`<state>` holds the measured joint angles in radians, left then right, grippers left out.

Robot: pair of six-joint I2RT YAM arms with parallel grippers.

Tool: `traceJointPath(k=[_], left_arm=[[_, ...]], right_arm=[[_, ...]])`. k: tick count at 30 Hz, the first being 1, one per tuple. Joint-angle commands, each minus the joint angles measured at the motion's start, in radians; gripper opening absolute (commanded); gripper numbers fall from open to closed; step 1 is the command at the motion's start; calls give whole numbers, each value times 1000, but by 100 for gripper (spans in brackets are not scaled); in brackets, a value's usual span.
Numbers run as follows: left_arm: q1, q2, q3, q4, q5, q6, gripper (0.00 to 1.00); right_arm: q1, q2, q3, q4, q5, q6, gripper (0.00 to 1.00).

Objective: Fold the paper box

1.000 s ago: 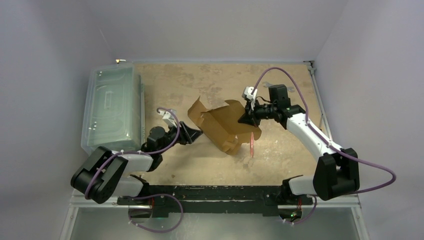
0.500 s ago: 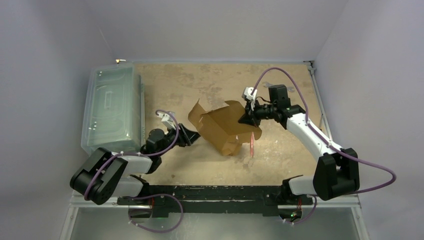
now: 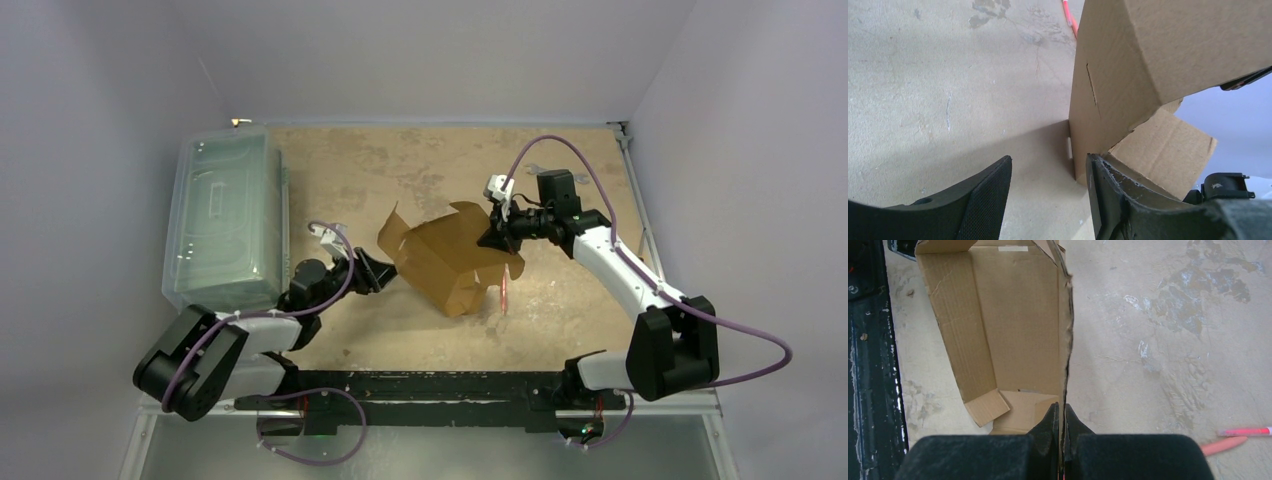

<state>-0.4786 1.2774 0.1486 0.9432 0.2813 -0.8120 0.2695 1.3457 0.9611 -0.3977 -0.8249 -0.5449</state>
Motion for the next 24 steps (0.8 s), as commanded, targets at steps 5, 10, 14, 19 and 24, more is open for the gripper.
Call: traceJointPath(k=[5,10,14,19,24], left_arm=[[11,-132,-8,-76,-42,30,56],[12,-176,-6,-113,-55,48,56],[14,-198,-5,-132,-59,48,56],[17,-253,-6,-221,-115,43,54],[18,-330,10,-373,-214,57,52]], right_arm=[[4,-23,42,-4,2,-20,0],[1,-39,42,-5,-15,-20,0],[-5,-44,44,-7,-23,-20,0],[-14,-56,47,-6,-45,-25,0],[-19,-69,50,-9,-47,-47,0]])
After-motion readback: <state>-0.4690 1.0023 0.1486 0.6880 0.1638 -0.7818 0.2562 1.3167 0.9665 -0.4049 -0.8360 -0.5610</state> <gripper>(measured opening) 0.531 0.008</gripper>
